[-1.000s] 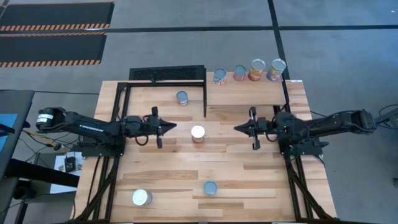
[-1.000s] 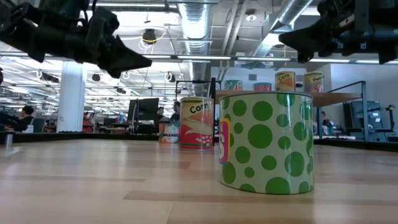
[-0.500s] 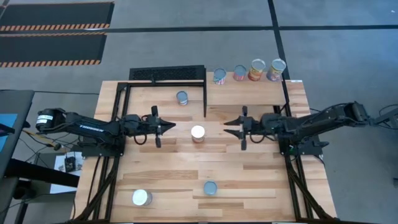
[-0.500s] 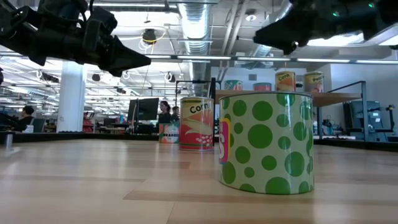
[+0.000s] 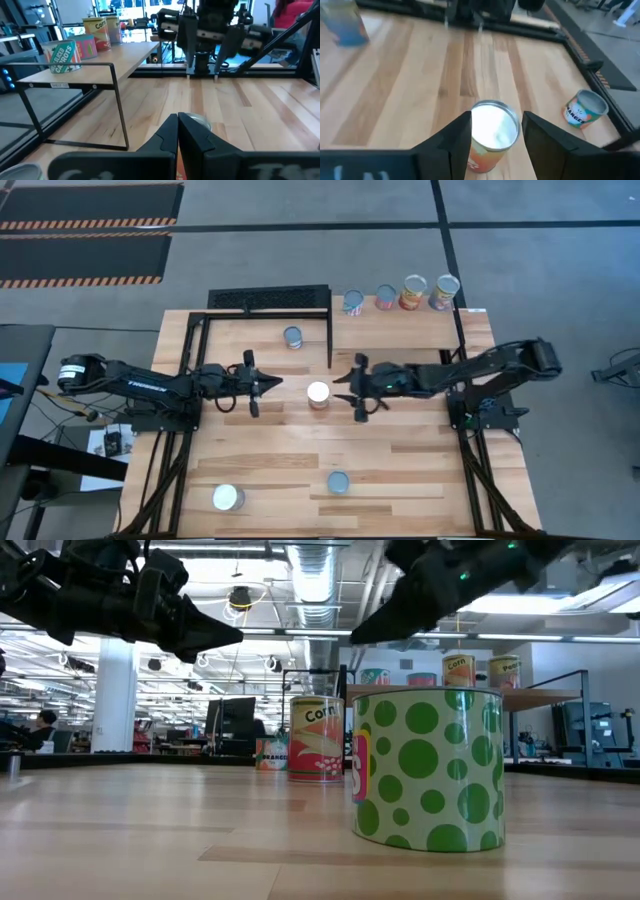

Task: Pick and place cans onto a shelf
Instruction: Put the large canned corn on the shelf, then put the canned green peas on the shelf

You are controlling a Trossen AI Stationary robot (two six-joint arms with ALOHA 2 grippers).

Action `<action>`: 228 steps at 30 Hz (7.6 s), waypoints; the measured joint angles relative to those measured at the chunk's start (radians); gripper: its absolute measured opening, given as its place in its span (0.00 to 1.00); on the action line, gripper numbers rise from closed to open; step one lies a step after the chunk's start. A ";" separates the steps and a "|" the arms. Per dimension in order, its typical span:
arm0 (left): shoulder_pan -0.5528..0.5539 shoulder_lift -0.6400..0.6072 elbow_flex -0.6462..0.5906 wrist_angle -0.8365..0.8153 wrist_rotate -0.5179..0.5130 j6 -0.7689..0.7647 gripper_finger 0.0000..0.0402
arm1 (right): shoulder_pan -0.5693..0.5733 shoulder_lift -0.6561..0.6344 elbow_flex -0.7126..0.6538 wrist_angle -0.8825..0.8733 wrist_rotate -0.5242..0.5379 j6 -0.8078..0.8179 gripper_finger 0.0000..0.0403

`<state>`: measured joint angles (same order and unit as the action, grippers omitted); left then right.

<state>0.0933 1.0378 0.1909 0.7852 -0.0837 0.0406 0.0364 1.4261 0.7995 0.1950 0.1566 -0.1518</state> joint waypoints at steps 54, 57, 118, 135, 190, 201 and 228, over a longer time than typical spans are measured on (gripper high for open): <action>0.000 0.000 0.001 -0.069 -0.010 0.012 0.00 | 0.127 -0.207 0.493 -1.297 0.391 0.489 0.02; 0.000 0.000 0.001 -0.064 -0.010 0.010 0.00 | 0.031 -0.234 0.514 -1.372 0.422 0.486 0.02; 0.000 0.000 0.001 -0.069 -0.033 0.008 0.00 | -0.525 -0.187 0.544 -1.197 0.384 0.170 0.34; -0.011 0.024 0.001 -0.079 -0.016 0.008 0.00 | -0.015 -0.418 0.140 -0.687 0.372 0.178 0.04; -0.039 0.324 0.097 0.065 0.043 0.026 0.00 | 0.551 0.463 0.438 -0.500 -0.030 0.237 0.36; -0.039 0.324 0.097 0.063 0.043 0.026 0.00 | 0.492 0.458 0.439 -0.561 -0.029 0.248 0.07; -0.039 0.324 0.097 0.063 0.043 0.026 0.00 | 0.142 0.024 0.609 -1.139 0.111 0.431 0.04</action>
<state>0.0540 1.3617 0.2878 0.8478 -0.0406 0.0669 0.1787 1.4504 1.4088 -0.9440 0.2676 0.2787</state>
